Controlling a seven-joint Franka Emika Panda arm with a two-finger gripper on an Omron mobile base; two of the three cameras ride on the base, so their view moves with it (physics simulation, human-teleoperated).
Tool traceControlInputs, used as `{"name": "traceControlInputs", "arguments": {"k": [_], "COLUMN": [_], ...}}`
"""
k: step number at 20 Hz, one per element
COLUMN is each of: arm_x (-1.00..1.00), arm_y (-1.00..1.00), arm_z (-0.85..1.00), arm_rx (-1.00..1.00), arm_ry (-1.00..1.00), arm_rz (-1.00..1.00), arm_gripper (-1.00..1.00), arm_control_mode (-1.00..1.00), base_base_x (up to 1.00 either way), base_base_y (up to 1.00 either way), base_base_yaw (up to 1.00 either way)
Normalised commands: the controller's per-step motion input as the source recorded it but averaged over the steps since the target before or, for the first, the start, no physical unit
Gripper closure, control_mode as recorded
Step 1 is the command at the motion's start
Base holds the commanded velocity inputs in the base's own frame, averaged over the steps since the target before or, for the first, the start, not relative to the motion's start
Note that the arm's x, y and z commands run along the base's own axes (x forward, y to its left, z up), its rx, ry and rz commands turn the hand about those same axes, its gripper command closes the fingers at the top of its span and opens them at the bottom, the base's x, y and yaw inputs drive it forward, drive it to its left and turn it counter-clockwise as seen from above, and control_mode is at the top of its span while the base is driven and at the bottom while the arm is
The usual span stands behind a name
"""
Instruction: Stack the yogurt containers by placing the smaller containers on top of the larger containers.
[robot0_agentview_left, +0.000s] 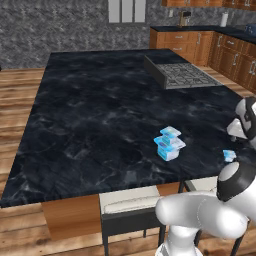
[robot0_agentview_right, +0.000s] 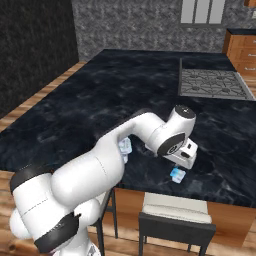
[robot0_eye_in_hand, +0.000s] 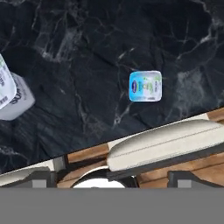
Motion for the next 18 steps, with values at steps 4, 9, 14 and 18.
{"name": "traceControlInputs", "arguments": {"k": [4,9,14,18], "arm_x": [0.54,0.43,0.37,0.28], "arm_y": [0.0,-0.01,0.0,-0.03], "arm_z": [-0.24,-0.31,-0.35,-0.34], "arm_rx": [0.0,0.0,0.0,0.0], "arm_ry": [0.0,0.02,0.03,0.04], "arm_rz": [0.03,0.04,0.03,0.0], "arm_gripper": [-1.0,-1.0,-1.0,-1.0], "arm_control_mode": [-1.0,-1.0,-1.0,-1.0], "base_base_x": [0.0,0.0,0.0,0.0], "base_base_y": [0.0,0.0,0.0,0.0], "base_base_yaw": [0.0,0.0,0.0,0.0]}}
